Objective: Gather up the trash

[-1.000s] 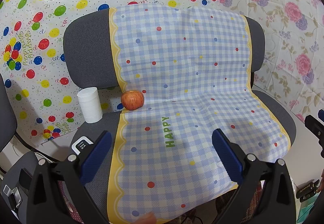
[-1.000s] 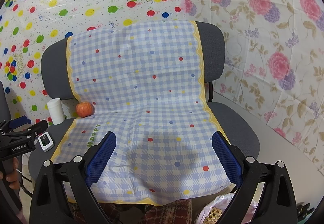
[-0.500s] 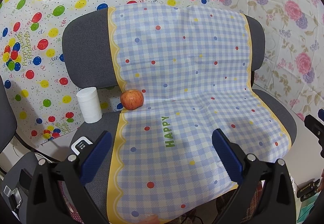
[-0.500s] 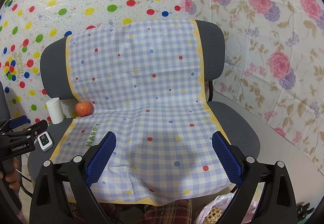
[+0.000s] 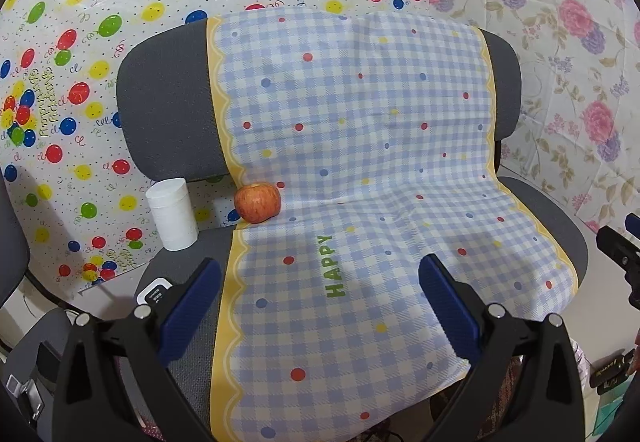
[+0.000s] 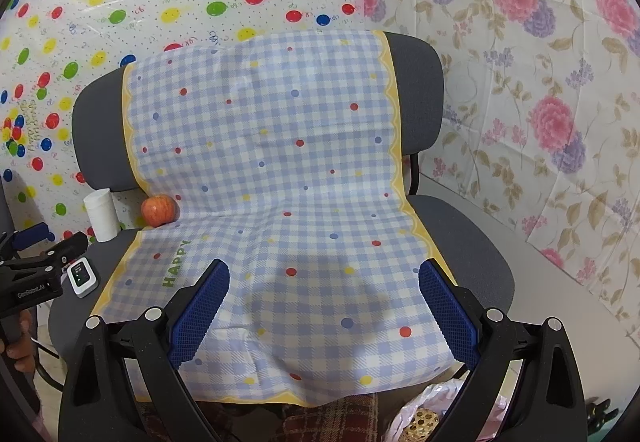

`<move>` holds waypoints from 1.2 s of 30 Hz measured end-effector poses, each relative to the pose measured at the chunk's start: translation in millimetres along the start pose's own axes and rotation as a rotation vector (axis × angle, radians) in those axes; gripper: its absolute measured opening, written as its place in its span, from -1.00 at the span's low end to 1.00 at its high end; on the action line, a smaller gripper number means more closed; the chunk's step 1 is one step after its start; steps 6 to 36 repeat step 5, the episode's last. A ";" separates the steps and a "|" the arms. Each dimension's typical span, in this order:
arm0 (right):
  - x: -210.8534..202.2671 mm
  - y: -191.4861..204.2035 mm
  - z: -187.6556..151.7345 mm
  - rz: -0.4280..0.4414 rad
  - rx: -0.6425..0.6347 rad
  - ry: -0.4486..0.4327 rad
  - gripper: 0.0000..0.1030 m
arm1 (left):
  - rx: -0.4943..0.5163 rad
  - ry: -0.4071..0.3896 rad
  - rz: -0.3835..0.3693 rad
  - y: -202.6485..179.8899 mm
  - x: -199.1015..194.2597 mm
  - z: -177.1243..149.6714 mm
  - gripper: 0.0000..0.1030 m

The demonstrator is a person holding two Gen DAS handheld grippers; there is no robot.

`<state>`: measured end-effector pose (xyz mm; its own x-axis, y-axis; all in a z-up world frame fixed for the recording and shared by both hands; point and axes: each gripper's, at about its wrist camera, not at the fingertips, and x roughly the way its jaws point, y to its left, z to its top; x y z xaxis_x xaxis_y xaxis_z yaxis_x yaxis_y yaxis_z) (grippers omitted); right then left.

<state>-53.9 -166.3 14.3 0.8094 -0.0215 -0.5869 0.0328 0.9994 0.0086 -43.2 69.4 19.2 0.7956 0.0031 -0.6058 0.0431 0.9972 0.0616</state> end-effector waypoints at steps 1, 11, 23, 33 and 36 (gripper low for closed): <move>1.0 0.5 -0.6 0.002 0.001 0.002 0.84 | -0.002 0.002 -0.001 -0.3 0.8 0.0 0.87; 4.3 0.1 0.4 0.000 0.002 0.004 0.84 | -0.005 0.014 -0.003 -1.0 5.2 -1.2 0.87; 4.3 0.1 0.4 0.000 0.002 0.004 0.84 | -0.005 0.014 -0.003 -1.0 5.2 -1.2 0.87; 4.3 0.1 0.4 0.000 0.002 0.004 0.84 | -0.005 0.014 -0.003 -1.0 5.2 -1.2 0.87; 4.3 0.1 0.4 0.000 0.002 0.004 0.84 | -0.005 0.014 -0.003 -1.0 5.2 -1.2 0.87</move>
